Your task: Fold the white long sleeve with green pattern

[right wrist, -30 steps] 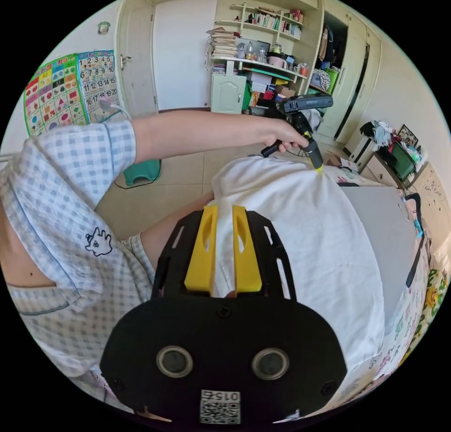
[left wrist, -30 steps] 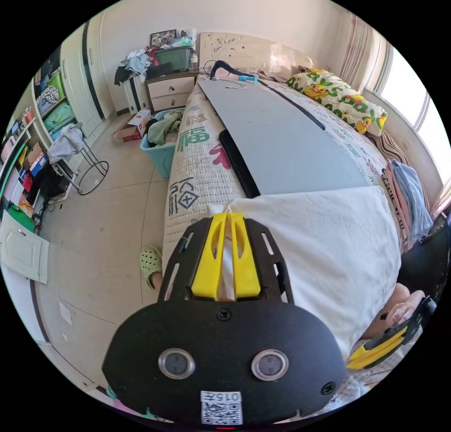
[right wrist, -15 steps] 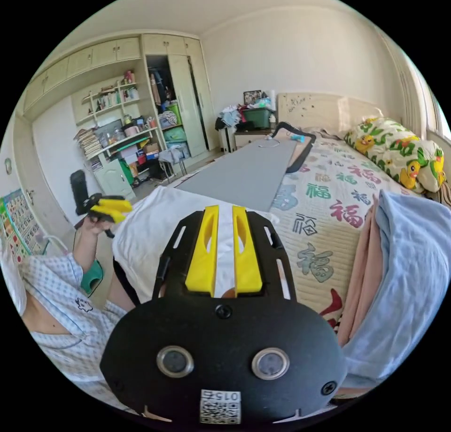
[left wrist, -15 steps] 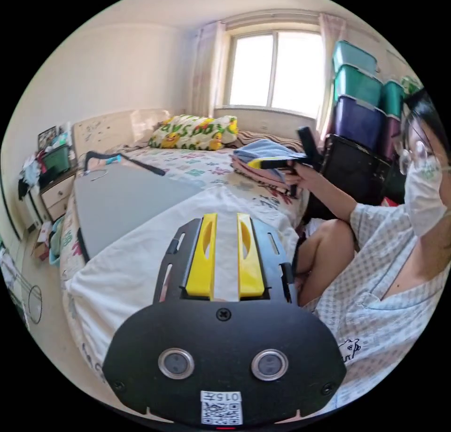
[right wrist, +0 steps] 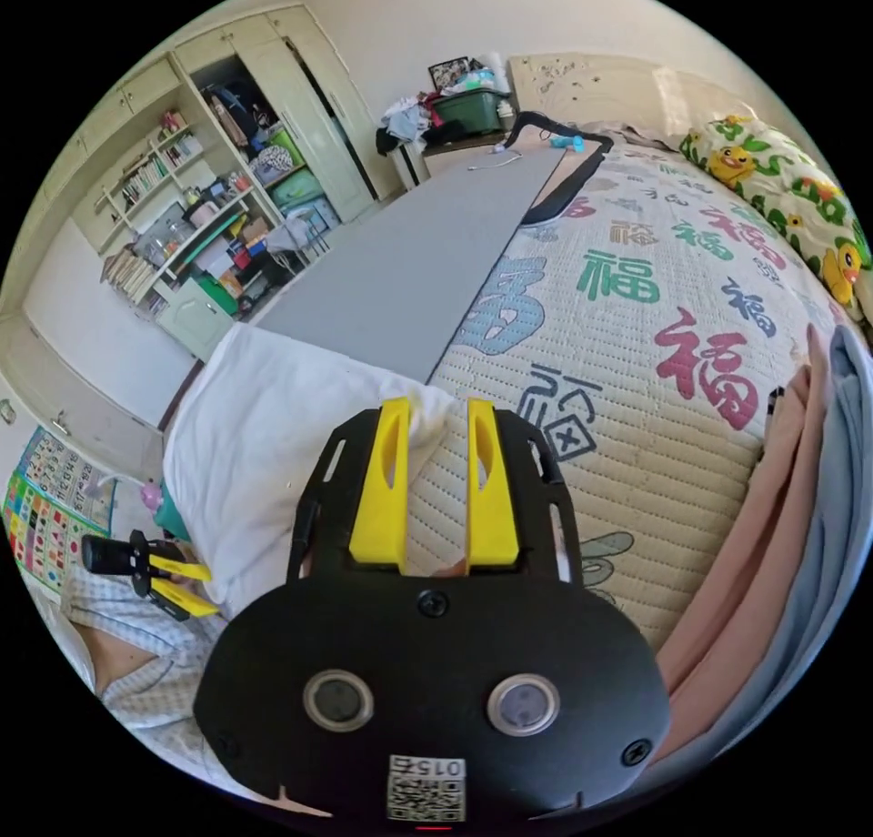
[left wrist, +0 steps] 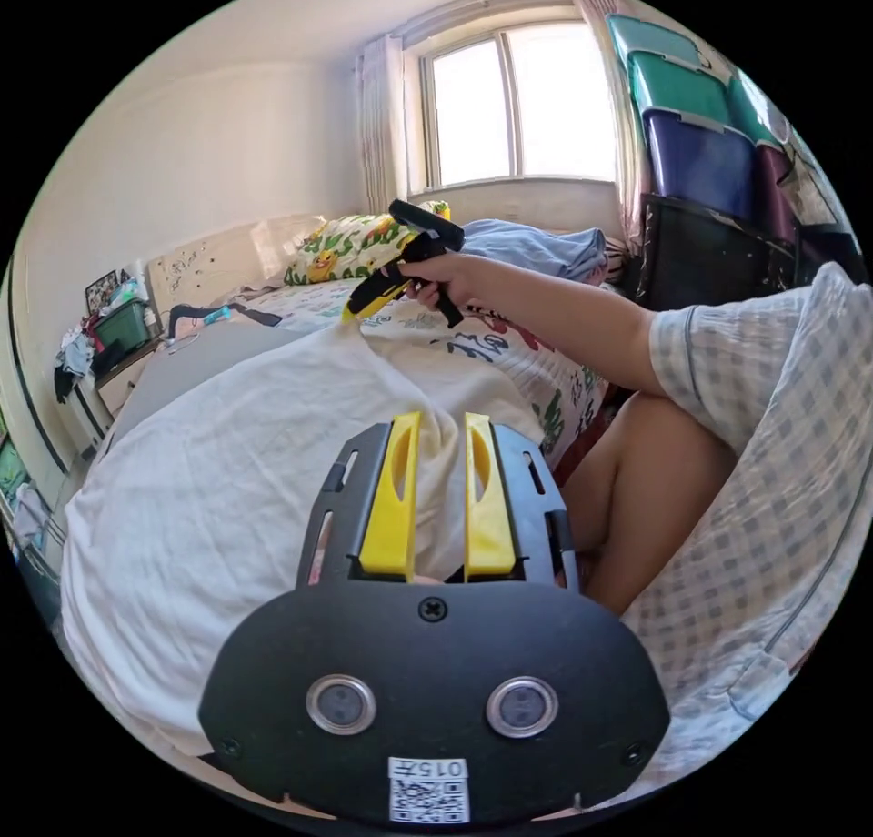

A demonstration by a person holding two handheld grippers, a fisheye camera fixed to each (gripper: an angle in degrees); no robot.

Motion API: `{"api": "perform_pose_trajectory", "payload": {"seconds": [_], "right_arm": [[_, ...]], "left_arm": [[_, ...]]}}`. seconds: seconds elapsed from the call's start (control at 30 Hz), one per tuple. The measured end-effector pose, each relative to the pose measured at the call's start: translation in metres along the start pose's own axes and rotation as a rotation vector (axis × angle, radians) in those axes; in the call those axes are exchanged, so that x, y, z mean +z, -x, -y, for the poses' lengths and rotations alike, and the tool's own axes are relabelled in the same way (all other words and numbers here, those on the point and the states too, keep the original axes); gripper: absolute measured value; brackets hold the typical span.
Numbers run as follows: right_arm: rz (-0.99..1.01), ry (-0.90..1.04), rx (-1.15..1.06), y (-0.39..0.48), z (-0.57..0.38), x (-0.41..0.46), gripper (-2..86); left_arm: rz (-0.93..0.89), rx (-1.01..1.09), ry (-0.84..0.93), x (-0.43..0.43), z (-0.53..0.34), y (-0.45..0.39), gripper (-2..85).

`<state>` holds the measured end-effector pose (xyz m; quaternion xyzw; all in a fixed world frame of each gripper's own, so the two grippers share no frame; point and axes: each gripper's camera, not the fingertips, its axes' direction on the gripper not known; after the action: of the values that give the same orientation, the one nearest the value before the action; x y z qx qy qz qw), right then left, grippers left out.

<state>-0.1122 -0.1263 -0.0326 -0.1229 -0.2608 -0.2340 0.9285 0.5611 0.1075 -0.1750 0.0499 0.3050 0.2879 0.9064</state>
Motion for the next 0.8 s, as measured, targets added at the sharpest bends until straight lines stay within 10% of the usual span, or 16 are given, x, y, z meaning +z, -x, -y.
{"api": "perform_pose_trajectory", "payload": {"seconds": [0.8], "right_arm": [[0.196, -0.011, -0.003, 0.042, 0.092, -0.091, 3.3]], "left_arm": [[0.192, 0.332, 0.008, -0.086, 0.098, -0.107, -0.5]]}}
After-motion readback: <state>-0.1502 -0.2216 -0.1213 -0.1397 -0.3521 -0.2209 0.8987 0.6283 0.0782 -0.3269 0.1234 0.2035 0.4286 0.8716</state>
